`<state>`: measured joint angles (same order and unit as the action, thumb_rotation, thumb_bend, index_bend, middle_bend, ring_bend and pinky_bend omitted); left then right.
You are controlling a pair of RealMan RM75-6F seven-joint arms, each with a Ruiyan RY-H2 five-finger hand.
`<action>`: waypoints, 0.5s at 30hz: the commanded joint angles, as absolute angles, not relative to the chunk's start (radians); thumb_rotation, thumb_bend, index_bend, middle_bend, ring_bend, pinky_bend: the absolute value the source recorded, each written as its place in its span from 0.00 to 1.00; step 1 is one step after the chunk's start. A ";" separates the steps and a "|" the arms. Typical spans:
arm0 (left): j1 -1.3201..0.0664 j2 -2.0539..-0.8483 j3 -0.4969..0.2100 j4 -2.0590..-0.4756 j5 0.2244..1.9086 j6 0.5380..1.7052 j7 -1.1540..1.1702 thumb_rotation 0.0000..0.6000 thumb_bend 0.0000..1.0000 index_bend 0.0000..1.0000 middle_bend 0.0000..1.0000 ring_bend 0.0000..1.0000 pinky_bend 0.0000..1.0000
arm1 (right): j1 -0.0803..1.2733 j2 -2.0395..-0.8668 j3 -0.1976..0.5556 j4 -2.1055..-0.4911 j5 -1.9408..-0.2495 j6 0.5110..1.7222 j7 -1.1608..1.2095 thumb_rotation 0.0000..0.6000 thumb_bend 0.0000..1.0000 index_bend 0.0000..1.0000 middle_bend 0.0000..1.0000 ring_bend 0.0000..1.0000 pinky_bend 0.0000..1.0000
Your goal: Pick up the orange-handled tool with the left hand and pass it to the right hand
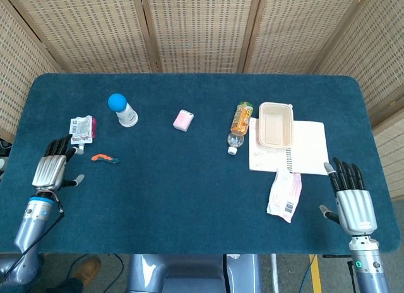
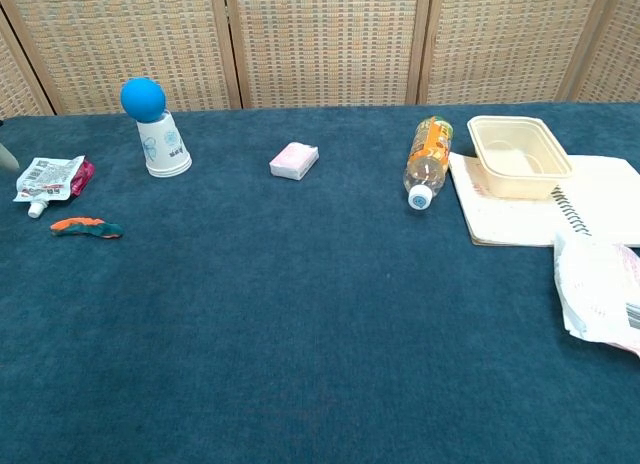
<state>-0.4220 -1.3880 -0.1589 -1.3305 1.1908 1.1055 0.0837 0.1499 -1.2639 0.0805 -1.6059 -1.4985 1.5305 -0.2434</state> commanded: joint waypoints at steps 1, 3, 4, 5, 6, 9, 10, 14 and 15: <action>-0.502 -1.477 -0.194 -1.174 1.136 0.993 0.066 1.00 0.39 0.40 0.00 0.00 0.00 | 0.149 -1.264 0.084 -1.605 -1.495 1.530 -0.240 1.00 0.00 0.00 0.00 0.00 0.00; -0.535 -1.526 -0.198 -1.088 1.119 0.940 0.075 1.00 0.40 0.41 0.00 0.00 0.00 | 0.149 -1.266 0.087 -1.600 -1.489 1.524 -0.227 1.00 0.00 0.00 0.00 0.00 0.00; -0.545 -1.544 -0.199 -1.058 1.118 0.929 0.074 1.00 0.40 0.42 0.00 0.00 0.00 | 0.149 -1.266 0.089 -1.597 -1.486 1.521 -0.221 1.00 0.00 0.00 0.00 0.00 0.00; -0.551 -1.558 -0.201 -1.035 1.118 0.925 0.072 1.00 0.41 0.43 0.00 0.00 0.00 | 0.150 -1.267 0.090 -1.594 -1.485 1.519 -0.219 1.00 0.00 0.00 0.00 0.00 0.00; -0.559 -1.575 -0.200 -1.007 1.120 0.916 0.072 1.00 0.41 0.43 0.00 0.00 0.00 | 0.150 -1.267 0.091 -1.591 -1.483 1.517 -0.218 1.00 0.00 0.00 0.00 0.00 0.00; -0.579 -1.611 -0.199 -0.945 1.119 0.891 0.077 1.00 0.42 0.44 0.00 0.00 0.00 | 0.150 -1.267 0.094 -1.588 -1.481 1.514 -0.211 1.00 0.00 0.00 0.00 0.00 0.00; -0.583 -1.621 -0.198 -0.930 1.119 0.886 0.079 1.00 0.42 0.44 0.00 0.00 0.00 | 0.150 -1.267 0.095 -1.588 -1.480 1.514 -0.211 1.00 0.00 0.00 0.00 0.00 0.00; -0.600 -1.664 -0.201 -0.871 1.124 0.871 0.066 1.00 0.42 0.44 0.00 0.00 0.00 | 0.149 -1.267 0.097 -1.588 -1.480 1.511 -0.210 1.00 0.00 0.00 0.00 0.00 0.00; -0.604 -1.672 -0.201 -0.859 1.127 0.869 0.062 1.00 0.42 0.44 0.00 0.00 0.00 | 0.149 -1.267 0.097 -1.587 -1.479 1.510 -0.210 1.00 0.00 0.00 0.00 0.00 0.00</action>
